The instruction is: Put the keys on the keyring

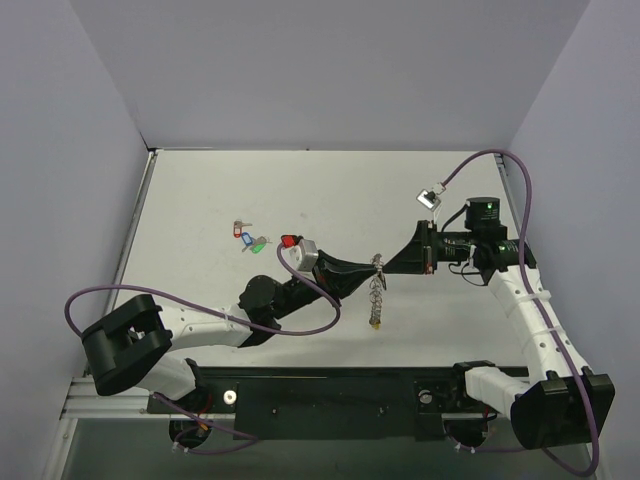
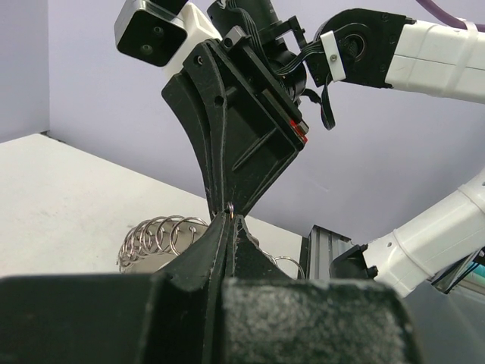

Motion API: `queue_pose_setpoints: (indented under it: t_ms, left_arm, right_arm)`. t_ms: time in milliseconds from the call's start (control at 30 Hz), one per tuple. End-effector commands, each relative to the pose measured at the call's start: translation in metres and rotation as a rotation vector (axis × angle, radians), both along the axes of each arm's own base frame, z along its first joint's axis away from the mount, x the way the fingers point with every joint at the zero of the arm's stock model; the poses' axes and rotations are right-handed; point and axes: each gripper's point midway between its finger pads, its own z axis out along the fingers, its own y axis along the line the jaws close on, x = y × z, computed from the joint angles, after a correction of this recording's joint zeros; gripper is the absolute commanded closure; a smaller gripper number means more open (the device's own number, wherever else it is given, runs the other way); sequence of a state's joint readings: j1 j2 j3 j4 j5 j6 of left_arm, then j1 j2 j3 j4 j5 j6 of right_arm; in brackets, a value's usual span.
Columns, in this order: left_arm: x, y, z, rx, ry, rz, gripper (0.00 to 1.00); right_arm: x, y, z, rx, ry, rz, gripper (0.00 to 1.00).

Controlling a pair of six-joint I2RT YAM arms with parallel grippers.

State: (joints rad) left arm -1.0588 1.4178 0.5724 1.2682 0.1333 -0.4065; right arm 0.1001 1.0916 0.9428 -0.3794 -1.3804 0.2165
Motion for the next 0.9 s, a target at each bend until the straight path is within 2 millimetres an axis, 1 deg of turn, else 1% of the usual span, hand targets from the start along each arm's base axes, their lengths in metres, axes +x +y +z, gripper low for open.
queue_pose_setpoints:
  t_ms: [0,233,367,467,600,733,833,867]
  left_arm:
    - [-0.015,0.027,0.075,-0.278,-0.144,0.002,1.0]
    - [-0.014,0.027,0.078,-0.282,-0.157,0.014,1.0]
    - [-0.012,0.027,0.078,-0.276,-0.156,0.021,1.0]
    - [-0.013,0.026,0.076,-0.269,-0.157,0.018,1.0]
    - [-0.017,0.023,0.075,-0.255,-0.179,0.0,1.0]
    - [-0.021,0.023,0.073,-0.239,-0.213,-0.013,1.0]
    - [-0.024,0.022,0.07,-0.221,-0.227,-0.028,1.0]
    - [-0.026,0.021,0.067,-0.21,-0.233,-0.038,1.0]
  right_arm:
    - [0.004,0.004,-0.003,0.006,0.007,-0.002,1.0]
    - [0.005,0.006,-0.006,0.004,0.019,-0.008,1.0]
    - [0.003,0.007,-0.005,0.009,0.015,0.001,1.0]
    - [0.004,0.007,-0.007,0.003,0.014,-0.004,1.0]
    - [0.005,0.006,-0.007,-0.002,0.012,-0.013,1.0]
    - [0.008,0.004,-0.004,-0.002,0.001,-0.024,1.0]
    - [0.009,0.001,0.002,0.002,-0.019,-0.027,1.0]
    - [0.007,0.001,0.003,0.005,-0.015,-0.022,1.0]
